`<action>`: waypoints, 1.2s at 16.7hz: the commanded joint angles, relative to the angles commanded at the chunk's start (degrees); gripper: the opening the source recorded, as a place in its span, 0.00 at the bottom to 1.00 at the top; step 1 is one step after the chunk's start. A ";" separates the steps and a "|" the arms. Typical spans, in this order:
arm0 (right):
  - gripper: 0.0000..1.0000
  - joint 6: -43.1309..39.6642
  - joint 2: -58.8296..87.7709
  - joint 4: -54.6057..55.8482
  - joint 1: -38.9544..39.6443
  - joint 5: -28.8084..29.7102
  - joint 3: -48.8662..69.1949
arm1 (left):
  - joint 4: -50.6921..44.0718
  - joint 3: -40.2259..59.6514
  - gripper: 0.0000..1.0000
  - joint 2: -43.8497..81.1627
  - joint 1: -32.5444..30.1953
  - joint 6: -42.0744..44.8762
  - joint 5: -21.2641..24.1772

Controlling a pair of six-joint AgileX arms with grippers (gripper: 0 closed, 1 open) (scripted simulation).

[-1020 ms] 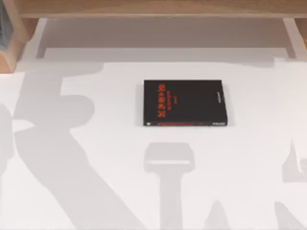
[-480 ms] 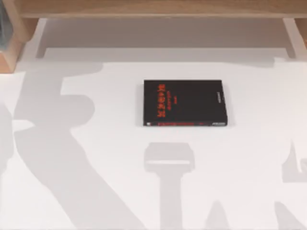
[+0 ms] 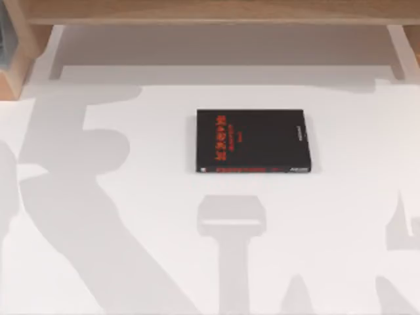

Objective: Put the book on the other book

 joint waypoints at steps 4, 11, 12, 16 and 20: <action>1.00 0.00 0.00 0.00 0.00 0.00 0.00 | 0.00 0.00 0.00 -0.11 0.18 0.08 -0.02; 1.00 0.00 0.00 0.00 0.00 0.00 0.00 | -0.95 -1.66 0.00 -2.71 0.68 0.11 0.45; 1.00 0.00 0.00 0.00 0.00 0.00 0.00 | -0.89 -1.46 0.00 -2.49 0.42 0.19 0.41; 1.00 0.00 0.00 0.00 0.00 0.00 0.00 | -0.93 -2.86 0.00 -4.41 -0.01 1.02 -1.27; 1.00 0.00 0.00 0.00 0.00 0.00 0.00 | -0.98 -7.48 0.00 -11.70 -2.37 4.33 -7.77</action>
